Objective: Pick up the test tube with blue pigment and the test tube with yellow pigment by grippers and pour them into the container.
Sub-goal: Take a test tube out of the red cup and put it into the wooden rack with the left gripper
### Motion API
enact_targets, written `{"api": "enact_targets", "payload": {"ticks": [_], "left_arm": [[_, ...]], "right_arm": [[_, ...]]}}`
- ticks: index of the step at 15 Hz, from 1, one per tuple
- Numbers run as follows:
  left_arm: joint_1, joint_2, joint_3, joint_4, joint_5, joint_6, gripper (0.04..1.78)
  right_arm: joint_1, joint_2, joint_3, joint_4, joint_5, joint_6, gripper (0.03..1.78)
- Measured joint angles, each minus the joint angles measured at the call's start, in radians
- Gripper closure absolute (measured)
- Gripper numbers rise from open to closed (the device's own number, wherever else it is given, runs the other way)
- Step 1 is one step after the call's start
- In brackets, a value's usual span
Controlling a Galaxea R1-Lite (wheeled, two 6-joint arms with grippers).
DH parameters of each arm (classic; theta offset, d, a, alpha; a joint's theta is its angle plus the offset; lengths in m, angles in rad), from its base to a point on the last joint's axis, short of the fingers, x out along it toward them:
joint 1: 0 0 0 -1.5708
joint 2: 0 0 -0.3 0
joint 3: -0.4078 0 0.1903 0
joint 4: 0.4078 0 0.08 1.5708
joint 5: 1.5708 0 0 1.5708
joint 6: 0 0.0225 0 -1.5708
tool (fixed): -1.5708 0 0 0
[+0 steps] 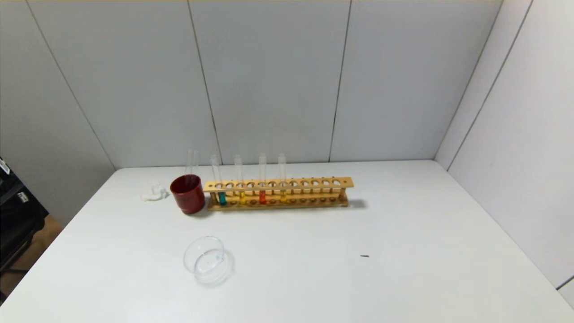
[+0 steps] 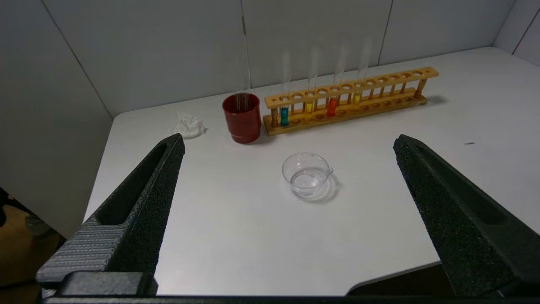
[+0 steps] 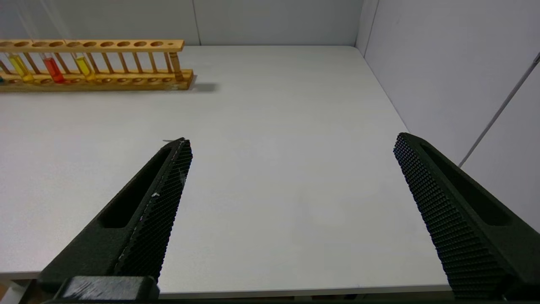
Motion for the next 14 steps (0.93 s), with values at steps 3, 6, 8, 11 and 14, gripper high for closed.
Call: {"api": "enact_targets", "payload": {"ticks": [3, 6, 8, 11, 14], "left_arm": [[-0.007, 0.24, -0.115, -0.053, -0.007, 0.0, 0.07], [-0.021, 0.479, -0.168, -0.19, -0.011, 0.0, 0.07], [-0.043, 0.632, -0.186, -0.283, -0.013, -0.003, 0.07], [-0.076, 0.843, -0.199, -0.407, -0.013, -0.01, 0.07], [-0.095, 1.035, -0.204, -0.514, -0.011, -0.041, 0.07]], "right_arm": [[0.0, 0.0, 0.0, 0.0, 0.0, 0.0, 0.06], [0.0, 0.0, 0.0, 0.0, 0.0, 0.0, 0.06], [0.0, 0.0, 0.0, 0.0, 0.0, 0.0, 0.06], [0.0, 0.0, 0.0, 0.0, 0.0, 0.0, 0.06], [0.0, 0.0, 0.0, 0.0, 0.0, 0.0, 0.06]]}}
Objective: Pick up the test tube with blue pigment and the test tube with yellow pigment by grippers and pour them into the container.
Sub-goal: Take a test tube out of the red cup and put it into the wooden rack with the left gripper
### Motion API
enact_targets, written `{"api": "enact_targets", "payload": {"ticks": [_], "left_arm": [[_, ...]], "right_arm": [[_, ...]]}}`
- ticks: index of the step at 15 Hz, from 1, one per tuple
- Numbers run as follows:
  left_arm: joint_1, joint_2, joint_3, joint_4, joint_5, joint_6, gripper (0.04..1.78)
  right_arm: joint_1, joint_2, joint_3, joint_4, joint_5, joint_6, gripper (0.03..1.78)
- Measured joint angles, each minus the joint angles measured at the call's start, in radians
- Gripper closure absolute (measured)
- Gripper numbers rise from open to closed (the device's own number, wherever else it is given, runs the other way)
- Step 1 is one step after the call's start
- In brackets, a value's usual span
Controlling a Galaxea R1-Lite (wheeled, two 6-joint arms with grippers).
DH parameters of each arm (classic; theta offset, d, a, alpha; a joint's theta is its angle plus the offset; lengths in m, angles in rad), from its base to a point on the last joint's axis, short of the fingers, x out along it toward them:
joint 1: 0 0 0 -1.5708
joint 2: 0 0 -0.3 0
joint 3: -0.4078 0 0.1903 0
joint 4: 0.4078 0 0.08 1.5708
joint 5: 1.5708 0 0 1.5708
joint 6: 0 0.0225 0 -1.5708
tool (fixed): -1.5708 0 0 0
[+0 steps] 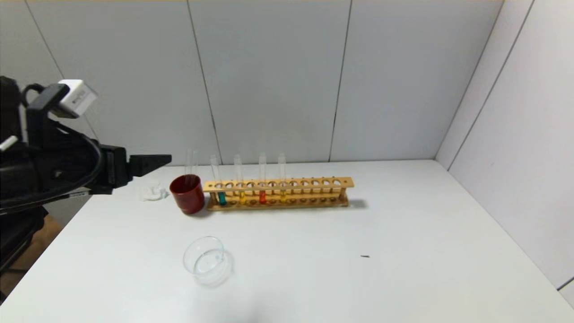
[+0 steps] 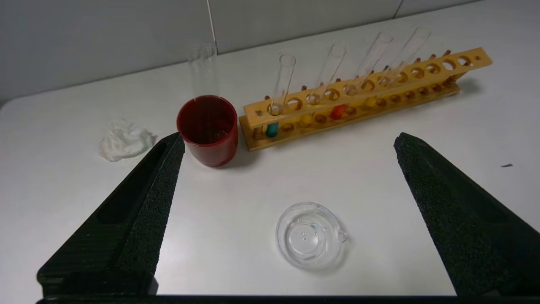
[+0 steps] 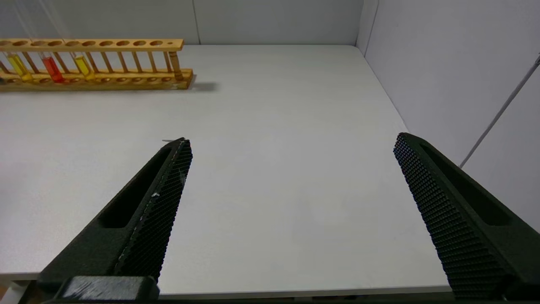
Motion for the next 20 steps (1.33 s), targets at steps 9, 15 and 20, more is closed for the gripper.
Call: {"api": "enact_targets", "payload": {"ticks": [9, 15, 20], "left_arm": [[-0.033, 0.427, -0.051, -0.287, 0.0, -0.082, 0.07], [-0.063, 0.571, -0.139, -0.329, 0.001, -0.086, 0.07], [-0.076, 0.649, -0.206, -0.33, 0.003, -0.088, 0.07]], "right_arm": [[0.0, 0.0, 0.0, 0.0, 0.0, 0.0, 0.06], [0.0, 0.0, 0.0, 0.0, 0.0, 0.0, 0.06], [0.0, 0.0, 0.0, 0.0, 0.0, 0.0, 0.06]]}}
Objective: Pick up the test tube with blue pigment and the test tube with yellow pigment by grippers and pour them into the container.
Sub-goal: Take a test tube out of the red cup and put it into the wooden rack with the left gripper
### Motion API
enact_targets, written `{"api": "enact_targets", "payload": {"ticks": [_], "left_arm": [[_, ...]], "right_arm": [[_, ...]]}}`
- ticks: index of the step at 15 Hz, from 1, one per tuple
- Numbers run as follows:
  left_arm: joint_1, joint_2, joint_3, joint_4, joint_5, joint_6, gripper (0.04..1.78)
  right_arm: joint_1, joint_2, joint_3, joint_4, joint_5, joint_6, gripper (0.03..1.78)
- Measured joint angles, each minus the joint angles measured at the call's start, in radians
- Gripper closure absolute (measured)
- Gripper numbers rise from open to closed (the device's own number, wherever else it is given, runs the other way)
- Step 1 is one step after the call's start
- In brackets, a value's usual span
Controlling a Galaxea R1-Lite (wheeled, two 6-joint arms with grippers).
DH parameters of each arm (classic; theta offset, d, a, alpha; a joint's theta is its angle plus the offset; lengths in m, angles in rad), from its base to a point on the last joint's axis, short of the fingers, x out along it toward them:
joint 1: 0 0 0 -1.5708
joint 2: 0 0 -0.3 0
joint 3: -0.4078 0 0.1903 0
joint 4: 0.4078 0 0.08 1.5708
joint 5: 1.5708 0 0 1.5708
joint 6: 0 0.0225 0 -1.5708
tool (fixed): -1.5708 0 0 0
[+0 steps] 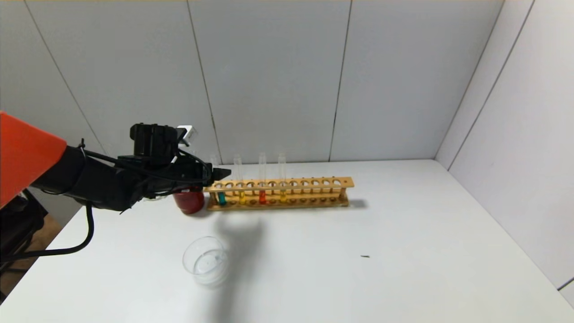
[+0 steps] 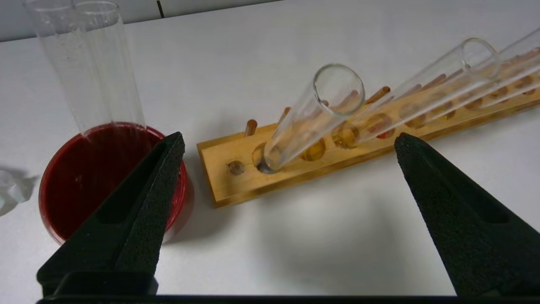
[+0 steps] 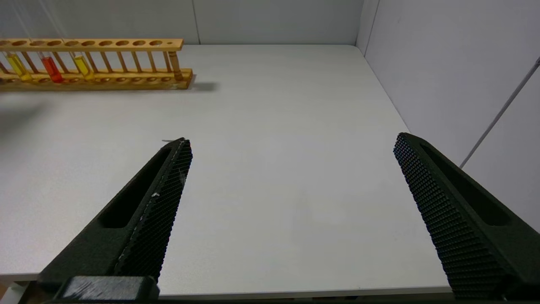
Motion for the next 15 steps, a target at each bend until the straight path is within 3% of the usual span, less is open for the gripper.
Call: {"api": "enact_targets", "payload": {"ticks": [5, 15], "left_arm": [[-0.001, 0.071, -0.078, 0.0, 0.009, 0.0, 0.07], [0.0, 0.107, -0.091, -0.001, 0.011, 0.001, 0.13]], "right_arm": [[0.0, 0.0, 0.0, 0.0, 0.0, 0.0, 0.06], [0.0, 0.0, 0.0, 0.0, 0.0, 0.0, 0.06]]}}
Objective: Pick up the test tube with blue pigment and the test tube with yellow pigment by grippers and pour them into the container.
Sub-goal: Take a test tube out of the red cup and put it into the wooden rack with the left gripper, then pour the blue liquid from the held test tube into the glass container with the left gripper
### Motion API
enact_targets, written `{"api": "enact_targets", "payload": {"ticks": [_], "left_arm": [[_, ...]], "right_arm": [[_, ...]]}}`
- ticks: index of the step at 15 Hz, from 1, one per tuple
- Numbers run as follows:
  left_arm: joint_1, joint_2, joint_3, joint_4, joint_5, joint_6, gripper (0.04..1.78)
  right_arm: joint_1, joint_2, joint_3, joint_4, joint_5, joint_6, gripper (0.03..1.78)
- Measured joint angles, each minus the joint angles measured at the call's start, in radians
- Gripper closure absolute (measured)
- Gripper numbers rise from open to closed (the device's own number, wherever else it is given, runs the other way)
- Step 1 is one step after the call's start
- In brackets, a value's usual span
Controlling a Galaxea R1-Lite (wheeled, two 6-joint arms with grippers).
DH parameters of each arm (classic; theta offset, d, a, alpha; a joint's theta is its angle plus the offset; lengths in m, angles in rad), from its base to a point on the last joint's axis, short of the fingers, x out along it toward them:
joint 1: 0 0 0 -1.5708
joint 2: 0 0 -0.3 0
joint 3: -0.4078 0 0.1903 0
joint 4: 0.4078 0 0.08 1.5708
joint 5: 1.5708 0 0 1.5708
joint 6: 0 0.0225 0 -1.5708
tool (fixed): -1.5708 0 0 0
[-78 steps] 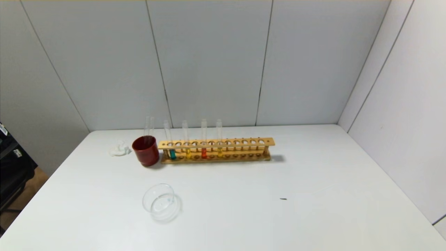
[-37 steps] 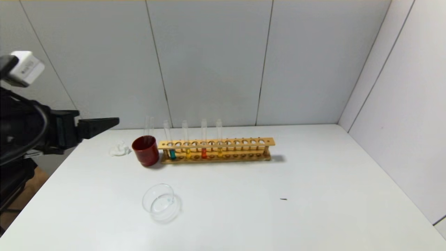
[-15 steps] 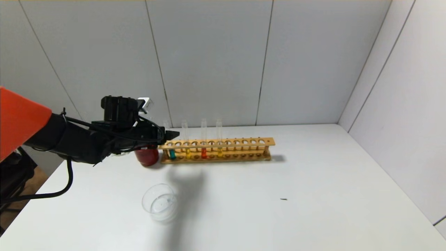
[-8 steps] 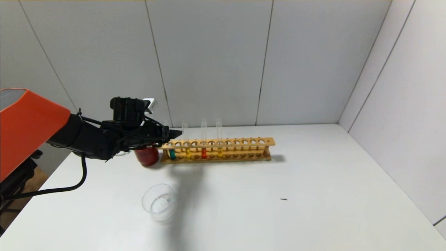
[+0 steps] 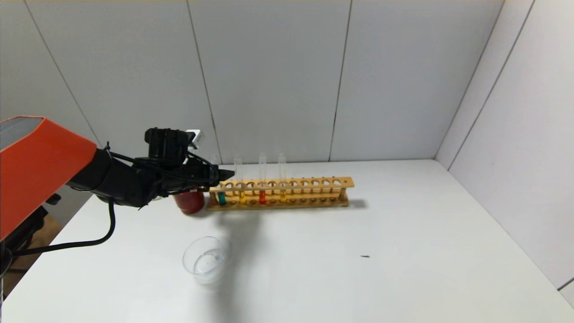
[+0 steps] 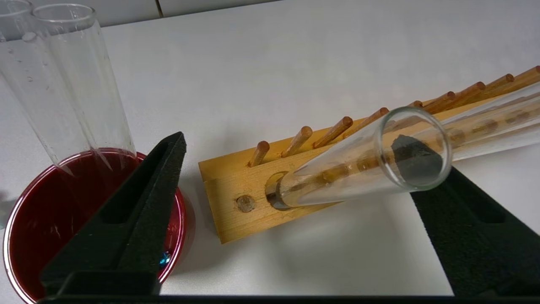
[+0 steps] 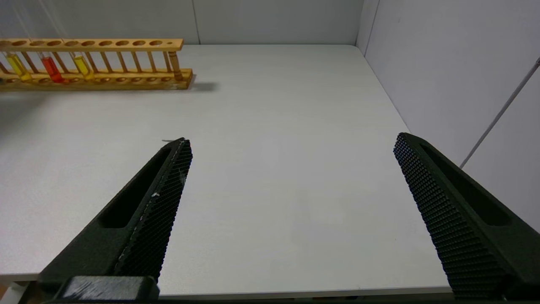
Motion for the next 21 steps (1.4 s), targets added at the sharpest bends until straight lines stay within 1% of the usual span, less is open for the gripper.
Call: {"api": "enact_targets", "payload": {"ticks": [2, 3, 4, 8, 9, 10, 11, 18, 21], "left_arm": [[-0.001, 0.001, 0.0, 0.0, -0.001, 0.0, 0.31], [-0.002, 0.002, 0.001, 0.0, -0.001, 0.0, 0.43], [-0.002, 0.004, 0.001, 0.0, 0.0, 0.0, 0.57], [-0.008, 0.007, 0.0, 0.0, -0.001, 0.002, 1.31], [-0.009, 0.009, 0.0, 0.0, -0.001, 0.004, 1.43], [-0.008, 0.011, 0.0, -0.002, 0.0, 0.007, 1.48], [-0.008, 0.012, -0.001, -0.003, 0.001, 0.007, 1.49], [-0.009, 0.006, 0.0, -0.003, 0.0, 0.006, 1.49], [-0.007, -0.033, 0.0, -0.029, 0.001, 0.006, 1.49]], "right_arm": [[0.0, 0.0, 0.0, 0.0, 0.0, 0.0, 0.06], [0.0, 0.0, 0.0, 0.0, 0.0, 0.0, 0.06], [0.0, 0.0, 0.0, 0.0, 0.0, 0.0, 0.06], [0.0, 0.0, 0.0, 0.0, 0.0, 0.0, 0.06], [0.0, 0.0, 0.0, 0.0, 0.0, 0.0, 0.06], [0.0, 0.0, 0.0, 0.0, 0.0, 0.0, 0.06], [0.0, 0.0, 0.0, 0.0, 0.0, 0.0, 0.06], [0.0, 0.0, 0.0, 0.0, 0.0, 0.0, 0.06], [0.0, 0.0, 0.0, 0.0, 0.0, 0.0, 0.06]]}}
